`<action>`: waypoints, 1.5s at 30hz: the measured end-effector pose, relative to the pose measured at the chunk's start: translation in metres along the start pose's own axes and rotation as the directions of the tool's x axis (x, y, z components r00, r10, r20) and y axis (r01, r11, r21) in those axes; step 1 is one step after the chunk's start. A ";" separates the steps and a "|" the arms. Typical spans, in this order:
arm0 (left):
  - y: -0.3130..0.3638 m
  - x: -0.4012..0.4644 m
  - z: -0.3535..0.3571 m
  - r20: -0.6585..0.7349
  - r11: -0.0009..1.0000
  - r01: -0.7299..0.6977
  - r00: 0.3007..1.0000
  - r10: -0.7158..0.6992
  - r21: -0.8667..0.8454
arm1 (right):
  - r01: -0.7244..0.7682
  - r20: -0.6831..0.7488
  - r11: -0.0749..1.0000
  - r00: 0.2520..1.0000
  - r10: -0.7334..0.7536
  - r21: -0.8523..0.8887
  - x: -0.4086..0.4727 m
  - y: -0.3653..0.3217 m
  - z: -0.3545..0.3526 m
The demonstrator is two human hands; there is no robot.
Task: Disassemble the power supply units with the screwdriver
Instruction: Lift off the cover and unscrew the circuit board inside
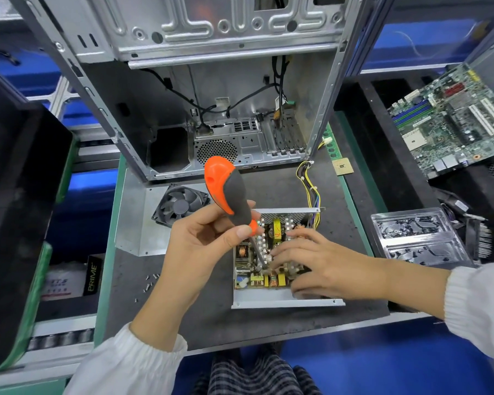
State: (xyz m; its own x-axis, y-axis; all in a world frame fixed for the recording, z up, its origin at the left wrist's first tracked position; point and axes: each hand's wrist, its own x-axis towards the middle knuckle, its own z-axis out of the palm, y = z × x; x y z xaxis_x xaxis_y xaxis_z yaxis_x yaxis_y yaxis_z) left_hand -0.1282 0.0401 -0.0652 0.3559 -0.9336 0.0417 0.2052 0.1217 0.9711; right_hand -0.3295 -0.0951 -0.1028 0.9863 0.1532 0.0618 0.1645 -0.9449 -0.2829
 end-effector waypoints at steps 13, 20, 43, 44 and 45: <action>0.034 -0.015 -0.039 -0.124 0.993 -0.102 0.986 0.108 0.051 | -0.216 -0.137 0.810 0.930 0.340 0.546 0.086 -0.038 -0.077; 0.043 -0.042 -0.090 -0.267 0.989 -0.033 0.961 0.071 0.144 | -0.200 0.041 0.910 0.979 0.199 0.363 0.166 -0.062 -0.048; 0.039 -0.063 -0.117 -0.320 0.972 -0.037 0.941 0.111 0.231 | -0.452 0.018 0.713 0.851 0.526 0.536 0.209 -0.062 -0.051; 0.041 -0.055 -0.111 -0.274 0.967 -0.054 0.954 0.124 0.248 | -0.421 0.023 0.675 0.857 0.514 0.607 0.202 -0.065 -0.072; 0.043 -0.047 -0.103 -0.224 0.963 -0.073 0.965 0.134 0.260 | -0.406 0.035 0.688 0.874 0.485 0.602 0.195 -0.067 -0.090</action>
State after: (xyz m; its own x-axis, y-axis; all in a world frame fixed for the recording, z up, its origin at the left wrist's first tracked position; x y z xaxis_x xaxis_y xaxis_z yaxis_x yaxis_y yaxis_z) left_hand -0.0417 0.1238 -0.0498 0.5753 -0.8095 0.1174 -0.0656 0.0975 0.9931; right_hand -0.1495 -0.0276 0.0147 0.9421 -0.3142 -0.1168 -0.2780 -0.5379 -0.7958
